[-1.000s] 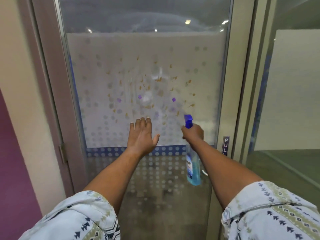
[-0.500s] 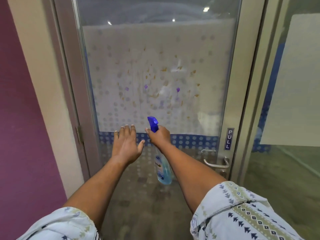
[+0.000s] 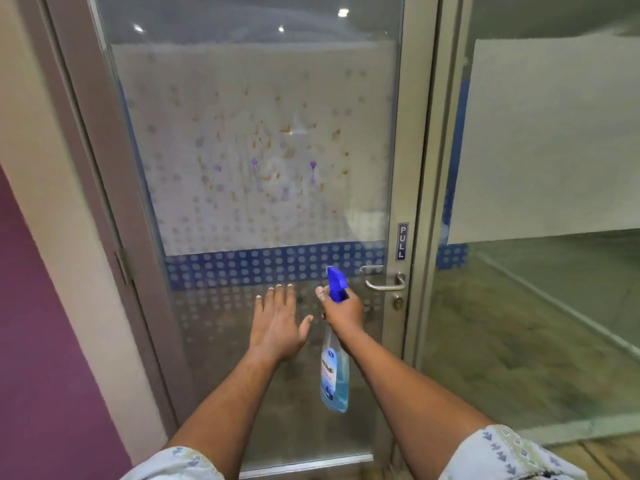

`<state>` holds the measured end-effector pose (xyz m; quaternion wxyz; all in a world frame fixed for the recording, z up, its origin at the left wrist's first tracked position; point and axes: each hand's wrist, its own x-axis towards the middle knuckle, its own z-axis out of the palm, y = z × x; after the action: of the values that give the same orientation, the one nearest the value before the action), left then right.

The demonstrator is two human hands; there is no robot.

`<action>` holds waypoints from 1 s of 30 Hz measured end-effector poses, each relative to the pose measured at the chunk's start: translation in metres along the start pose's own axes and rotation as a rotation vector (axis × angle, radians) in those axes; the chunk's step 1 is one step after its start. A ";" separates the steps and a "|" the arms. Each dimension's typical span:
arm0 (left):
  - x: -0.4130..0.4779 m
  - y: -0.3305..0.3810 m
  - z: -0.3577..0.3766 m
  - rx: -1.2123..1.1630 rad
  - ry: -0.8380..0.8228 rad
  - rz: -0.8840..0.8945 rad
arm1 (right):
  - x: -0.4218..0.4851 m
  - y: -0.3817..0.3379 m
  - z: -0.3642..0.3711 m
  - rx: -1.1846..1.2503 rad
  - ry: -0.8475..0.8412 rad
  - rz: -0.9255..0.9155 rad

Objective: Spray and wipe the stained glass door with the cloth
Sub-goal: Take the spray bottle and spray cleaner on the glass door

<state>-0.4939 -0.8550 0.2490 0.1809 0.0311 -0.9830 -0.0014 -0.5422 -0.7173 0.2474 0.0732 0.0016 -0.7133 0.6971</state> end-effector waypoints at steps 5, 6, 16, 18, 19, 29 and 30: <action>-0.047 0.061 0.019 -0.078 -0.069 0.139 | -0.050 0.033 -0.067 -0.091 0.143 0.075; -0.055 0.074 0.022 -0.089 -0.084 0.166 | -0.060 0.037 -0.082 -0.099 0.178 0.091; -0.147 0.235 0.038 -0.237 -0.295 0.576 | -0.162 0.069 -0.251 -0.022 0.468 0.219; -0.172 0.272 0.037 -0.285 -0.378 0.678 | -0.186 0.074 -0.292 -0.018 0.521 0.229; -0.186 0.292 0.035 -0.305 -0.412 0.710 | -0.199 0.077 -0.313 -0.026 0.551 0.230; -0.357 0.500 0.014 -0.691 -0.794 0.746 | -0.345 0.100 -0.517 -0.108 0.837 0.258; -0.374 0.520 0.013 -0.734 -0.813 0.728 | -0.360 0.103 -0.534 -0.103 0.860 0.268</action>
<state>-0.1807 -0.3134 0.1114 -0.2172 -0.3703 -0.8563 -0.2871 -0.1422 -0.2196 0.1160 0.2721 -0.3840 -0.6457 0.6012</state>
